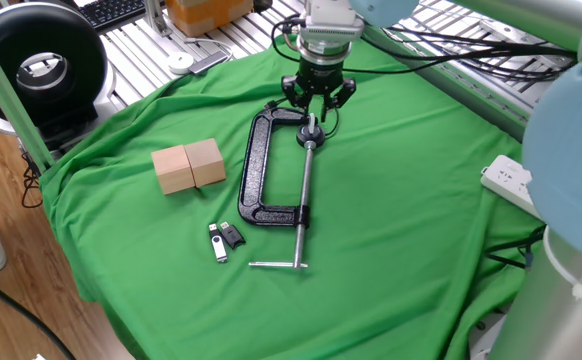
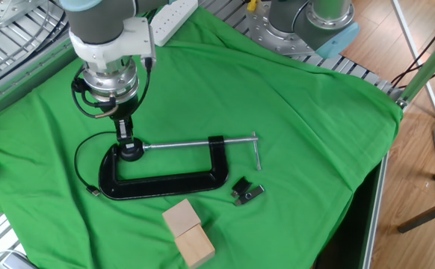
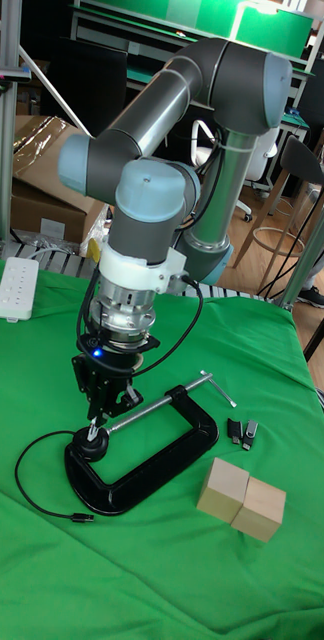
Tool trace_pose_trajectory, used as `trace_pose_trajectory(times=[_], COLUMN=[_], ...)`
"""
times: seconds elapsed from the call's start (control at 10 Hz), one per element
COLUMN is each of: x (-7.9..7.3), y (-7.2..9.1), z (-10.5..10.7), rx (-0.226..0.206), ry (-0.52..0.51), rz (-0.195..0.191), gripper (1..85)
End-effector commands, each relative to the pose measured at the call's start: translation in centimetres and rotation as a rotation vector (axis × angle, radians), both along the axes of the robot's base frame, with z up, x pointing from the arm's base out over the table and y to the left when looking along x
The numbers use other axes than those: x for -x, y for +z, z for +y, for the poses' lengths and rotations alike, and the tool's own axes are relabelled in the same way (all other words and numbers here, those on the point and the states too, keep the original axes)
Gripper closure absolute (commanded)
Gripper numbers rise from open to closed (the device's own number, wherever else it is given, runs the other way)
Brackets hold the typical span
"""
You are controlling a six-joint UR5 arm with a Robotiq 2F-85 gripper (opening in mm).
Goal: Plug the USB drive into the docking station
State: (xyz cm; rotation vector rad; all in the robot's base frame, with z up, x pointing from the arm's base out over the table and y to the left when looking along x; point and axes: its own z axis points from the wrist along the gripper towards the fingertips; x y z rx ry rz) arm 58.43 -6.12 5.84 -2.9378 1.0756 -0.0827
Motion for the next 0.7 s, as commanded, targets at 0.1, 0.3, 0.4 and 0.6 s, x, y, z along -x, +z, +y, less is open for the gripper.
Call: trace_pose_trajectory(times=[0.1,0.3,0.4,0.6], x=[-0.48,-0.34,-0.30,-0.56], y=[-0.28,-0.28,-0.28,0.13], z=[0.52,0.35,0.33,0.18], rx=[-0.021,-0.024,-0.023,-0.015], ry=[0.003,0.014,0.018,0.012], rz=[-0.008,-0.006,-0.004,-0.021], gripper=[84.0,84.0,84.0,82.7])
